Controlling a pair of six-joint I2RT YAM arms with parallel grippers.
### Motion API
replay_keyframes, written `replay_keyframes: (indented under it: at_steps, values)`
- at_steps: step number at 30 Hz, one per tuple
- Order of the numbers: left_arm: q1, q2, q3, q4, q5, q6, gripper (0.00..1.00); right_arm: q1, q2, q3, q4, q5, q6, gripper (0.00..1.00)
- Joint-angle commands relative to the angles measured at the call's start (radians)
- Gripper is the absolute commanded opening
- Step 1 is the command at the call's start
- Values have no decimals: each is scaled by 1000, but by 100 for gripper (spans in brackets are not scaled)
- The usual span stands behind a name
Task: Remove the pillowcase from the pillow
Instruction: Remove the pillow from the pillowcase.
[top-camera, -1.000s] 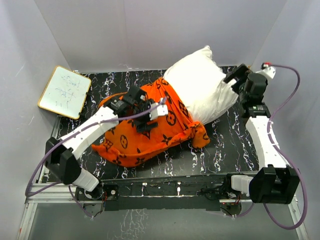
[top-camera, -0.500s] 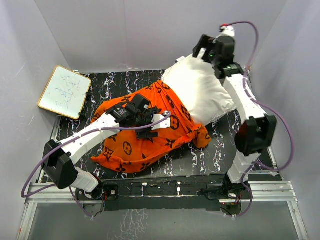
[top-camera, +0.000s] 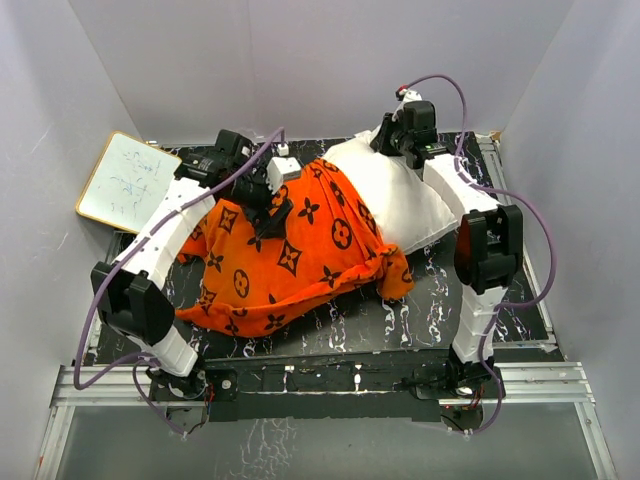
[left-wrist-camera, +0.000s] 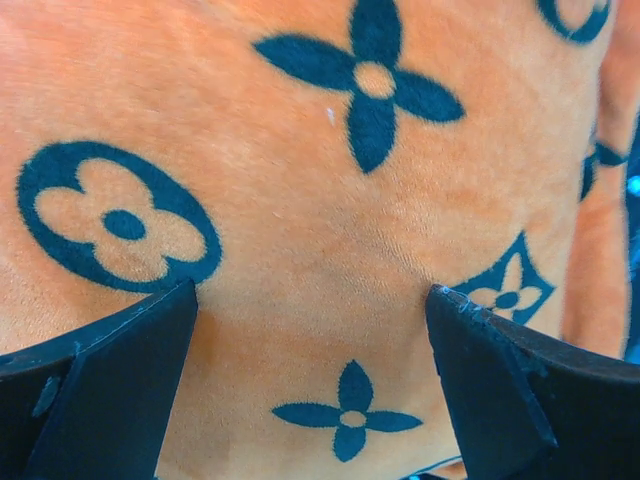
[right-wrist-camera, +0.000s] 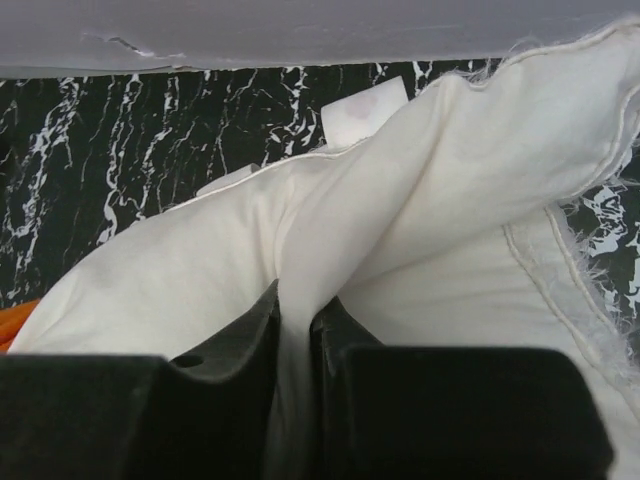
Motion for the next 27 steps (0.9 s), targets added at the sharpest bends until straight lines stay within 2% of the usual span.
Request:
replay_keyframes:
  at_steps: [1,5,8,11,13,18,21,22,23,27]
  values:
    - [91,26,100,-16,114,-150,97,35,-84,-84,47,-175,22,8]
    - [268,158,299,-6,175,-297,97,35,-199,-221,300,-218,72,8]
    - [321,252,390,-76,144,-281,97,34,-277,-312,529,-290,119,8]
    - [329,281,338,-109,104,-249,97,34,-377,-416,778,-321,161,8]
    - [329,283,278,-137,128,-238,97,35,-414,-458,888,-308,177,8]
    - [327,278,141,-342,354,-147,97,34,-477,-537,1041,-271,186,8]
    - [303,269,80,-493,499,-5,97,34,-491,-571,1074,-262,189,8]
    - [293,262,68,-506,537,-5,96,34,-494,-583,1079,-251,188,8]
    - [286,254,63,-508,563,-14,87,35,-500,-595,1083,-236,185,8]
    - [281,280,206,-504,653,-104,13,36,-534,-636,1084,-147,146,8]
